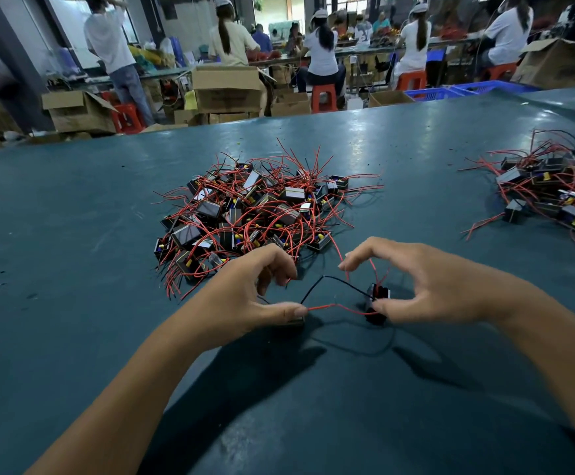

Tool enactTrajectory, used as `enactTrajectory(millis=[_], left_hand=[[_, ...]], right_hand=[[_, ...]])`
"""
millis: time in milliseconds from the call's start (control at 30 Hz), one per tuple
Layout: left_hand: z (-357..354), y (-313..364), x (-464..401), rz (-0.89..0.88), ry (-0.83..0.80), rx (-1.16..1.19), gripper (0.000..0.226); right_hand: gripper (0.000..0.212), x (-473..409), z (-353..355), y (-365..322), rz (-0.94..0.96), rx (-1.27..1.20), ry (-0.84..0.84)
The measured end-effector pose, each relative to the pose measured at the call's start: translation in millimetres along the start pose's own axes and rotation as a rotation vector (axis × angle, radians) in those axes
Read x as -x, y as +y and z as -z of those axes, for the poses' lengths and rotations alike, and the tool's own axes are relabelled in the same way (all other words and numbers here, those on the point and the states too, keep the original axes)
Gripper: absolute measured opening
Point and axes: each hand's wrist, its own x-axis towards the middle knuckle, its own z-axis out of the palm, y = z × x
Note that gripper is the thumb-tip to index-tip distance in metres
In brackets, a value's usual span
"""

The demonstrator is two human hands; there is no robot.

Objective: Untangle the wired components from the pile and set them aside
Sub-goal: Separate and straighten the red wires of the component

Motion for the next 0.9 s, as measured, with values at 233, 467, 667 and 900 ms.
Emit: enactTrajectory(millis=[233,467,667,900], left_hand=[[1.2,-10.0,-0.4,-0.035,-0.201,-0.552,0.039],[2.6,-2.3,-0.8,0.019,0.053,-0.103,0.023],[-9.6,8.7,-3.3,0.188,0.048,0.367,0.031],[-21.8,13.5,-2.5,0.286,0.015,0.637,0.025]], right_hand=[[0.043,-4.1,-2.2,12.3,-0.038,0.427,-0.178],[0.054,-10.1,-6.1,5.2,-0.043,0.286,0.222],[0.038,-14.3,-16.5,-7.7,-0.192,-0.362,0.269],[0.021,-14.7,-26.1,-15.4,-0.264,-0.606,0.258]])
